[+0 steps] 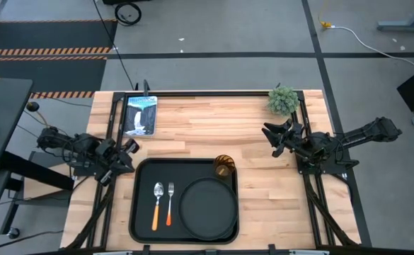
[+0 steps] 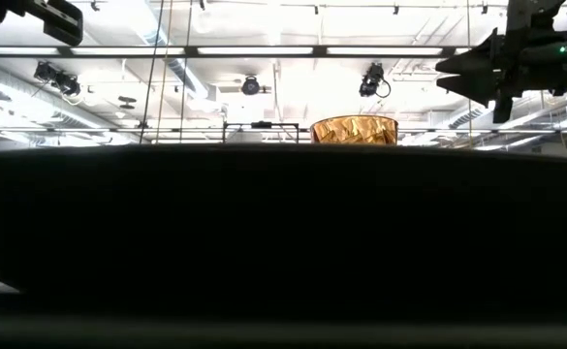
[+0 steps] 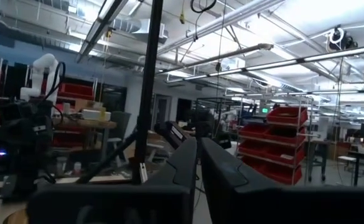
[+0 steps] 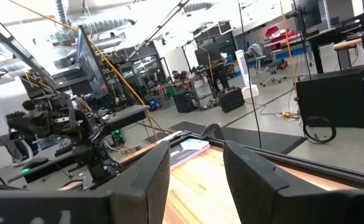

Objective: Pick and place plate/cup/fork/spoon on tray
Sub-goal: Return to Home Position

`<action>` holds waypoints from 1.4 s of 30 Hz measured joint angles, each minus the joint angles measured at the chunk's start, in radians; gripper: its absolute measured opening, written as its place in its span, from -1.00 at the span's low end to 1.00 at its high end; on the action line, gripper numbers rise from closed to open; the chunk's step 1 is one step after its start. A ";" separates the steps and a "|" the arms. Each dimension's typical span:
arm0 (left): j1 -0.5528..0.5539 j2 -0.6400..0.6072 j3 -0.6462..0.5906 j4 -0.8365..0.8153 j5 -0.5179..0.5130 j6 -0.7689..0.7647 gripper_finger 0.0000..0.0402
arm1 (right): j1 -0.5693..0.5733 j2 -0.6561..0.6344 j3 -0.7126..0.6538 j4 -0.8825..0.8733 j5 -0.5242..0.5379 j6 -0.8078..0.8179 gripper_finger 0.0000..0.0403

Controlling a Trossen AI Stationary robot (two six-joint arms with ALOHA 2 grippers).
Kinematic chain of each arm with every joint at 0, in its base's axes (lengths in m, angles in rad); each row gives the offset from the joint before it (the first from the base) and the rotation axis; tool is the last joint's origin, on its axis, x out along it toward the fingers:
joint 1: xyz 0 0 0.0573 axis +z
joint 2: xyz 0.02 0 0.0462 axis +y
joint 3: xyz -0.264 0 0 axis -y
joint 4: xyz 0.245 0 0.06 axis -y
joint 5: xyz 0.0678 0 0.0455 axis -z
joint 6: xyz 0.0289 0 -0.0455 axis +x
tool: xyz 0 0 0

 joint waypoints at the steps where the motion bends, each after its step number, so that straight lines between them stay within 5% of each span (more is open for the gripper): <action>1: 0.000 0.000 0.000 0.000 -0.001 -0.004 -0.84 | 0.000 0.000 0.000 0.000 0.000 0.000 -0.22; 42: 0.000 0.000 0.000 0.001 -0.004 0.005 -0.80 | 0.000 0.000 0.000 0.000 0.001 0.000 -0.22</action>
